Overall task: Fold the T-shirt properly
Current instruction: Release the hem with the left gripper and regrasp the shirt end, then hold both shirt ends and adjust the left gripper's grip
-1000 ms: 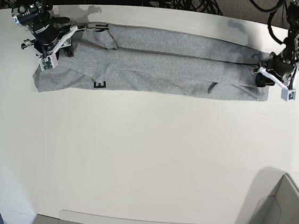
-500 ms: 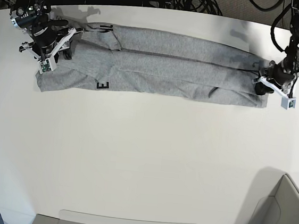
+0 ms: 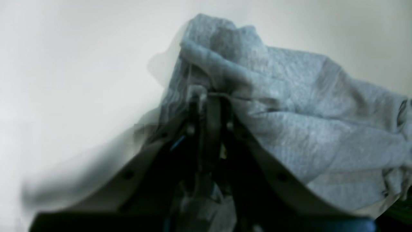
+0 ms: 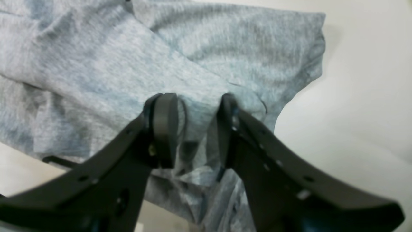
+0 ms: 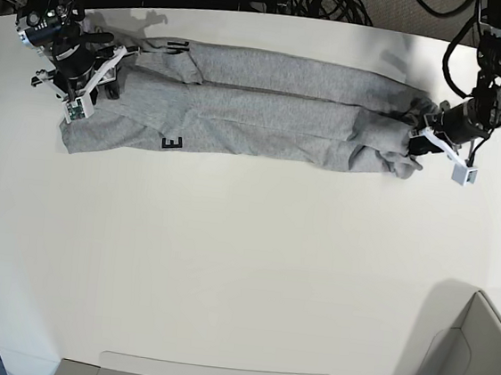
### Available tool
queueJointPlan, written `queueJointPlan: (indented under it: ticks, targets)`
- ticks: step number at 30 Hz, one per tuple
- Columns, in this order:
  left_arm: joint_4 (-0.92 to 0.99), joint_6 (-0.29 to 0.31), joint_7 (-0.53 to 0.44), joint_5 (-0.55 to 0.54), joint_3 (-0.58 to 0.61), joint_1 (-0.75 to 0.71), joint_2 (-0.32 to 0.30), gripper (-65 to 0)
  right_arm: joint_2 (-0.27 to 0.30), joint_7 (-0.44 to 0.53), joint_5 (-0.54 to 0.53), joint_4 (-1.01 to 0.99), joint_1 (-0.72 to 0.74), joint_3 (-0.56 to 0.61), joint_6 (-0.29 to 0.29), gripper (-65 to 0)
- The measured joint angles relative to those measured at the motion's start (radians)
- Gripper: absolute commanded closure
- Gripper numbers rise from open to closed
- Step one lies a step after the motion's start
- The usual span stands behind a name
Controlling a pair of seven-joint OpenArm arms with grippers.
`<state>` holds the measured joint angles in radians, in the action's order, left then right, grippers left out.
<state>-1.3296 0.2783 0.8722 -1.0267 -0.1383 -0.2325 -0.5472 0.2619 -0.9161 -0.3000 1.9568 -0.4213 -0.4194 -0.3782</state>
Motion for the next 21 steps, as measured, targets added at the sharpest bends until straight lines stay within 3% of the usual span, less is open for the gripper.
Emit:
queueJointPlan:
  ticks: [6,12,21]
  targets:
    - [0.017,-0.031,0.039,0.043,-0.195,-0.006,-0.007,0.0,0.000,0.000,0.000,0.000,-0.003,-0.001,0.000,-21.1]
    - [-0.077,-0.058,0.059,0.088,-0.201,-0.015,0.000,0.0,0.000,0.003,0.000,0.000,-0.003,-0.001,0.000,-21.1]
    - [-0.196,-0.054,0.118,0.084,-0.200,-0.019,0.002,0.0,0.000,0.003,0.000,0.001,-0.003,-0.001,0.000,-21.1]
